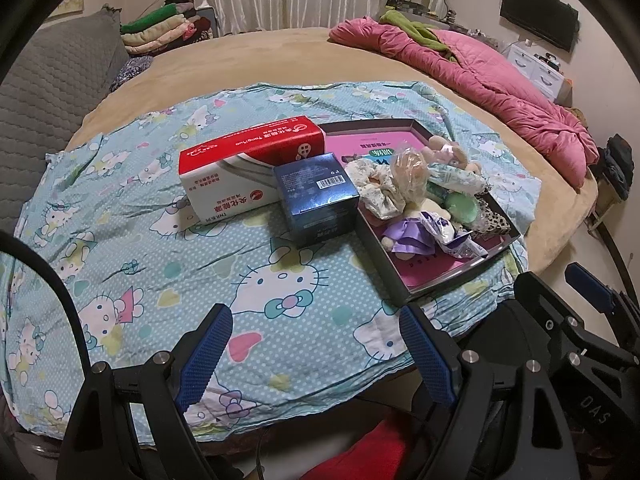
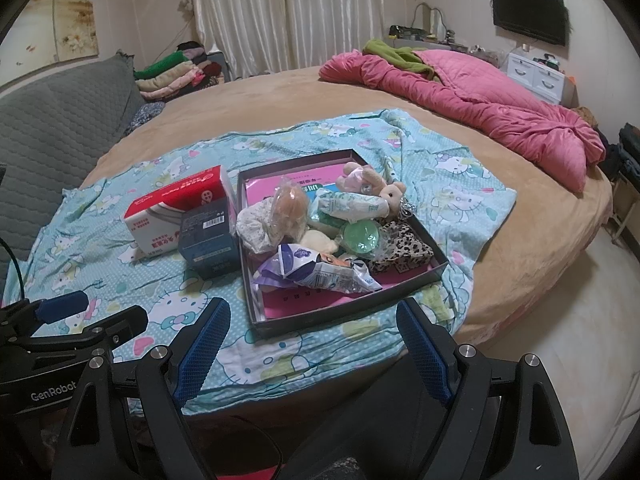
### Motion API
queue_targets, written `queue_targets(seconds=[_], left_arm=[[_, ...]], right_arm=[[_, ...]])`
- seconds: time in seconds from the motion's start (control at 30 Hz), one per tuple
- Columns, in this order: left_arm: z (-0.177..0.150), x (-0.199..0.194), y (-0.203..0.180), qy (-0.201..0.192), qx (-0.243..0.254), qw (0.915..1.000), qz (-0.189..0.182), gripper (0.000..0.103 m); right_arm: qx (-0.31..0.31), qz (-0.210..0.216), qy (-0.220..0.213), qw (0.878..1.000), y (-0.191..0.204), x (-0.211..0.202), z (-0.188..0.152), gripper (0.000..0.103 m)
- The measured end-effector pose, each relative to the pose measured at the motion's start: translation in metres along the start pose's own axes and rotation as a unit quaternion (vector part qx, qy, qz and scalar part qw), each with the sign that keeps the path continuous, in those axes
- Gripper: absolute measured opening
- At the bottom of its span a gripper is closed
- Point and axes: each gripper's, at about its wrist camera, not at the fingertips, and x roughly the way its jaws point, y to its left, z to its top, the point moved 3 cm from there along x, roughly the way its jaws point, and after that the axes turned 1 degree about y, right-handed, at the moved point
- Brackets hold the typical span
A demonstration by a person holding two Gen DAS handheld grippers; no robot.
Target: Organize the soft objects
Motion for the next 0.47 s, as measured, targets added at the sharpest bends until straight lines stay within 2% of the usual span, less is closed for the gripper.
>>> queue_targets(seconds=[0.47], left_arm=[[-0.004,0.011,0.005,0.008,-0.008,0.9999,-0.002,0.085]], right_arm=[[0.000,0.004,-0.002,1.000,-0.001,0.004,0.002,0.086]])
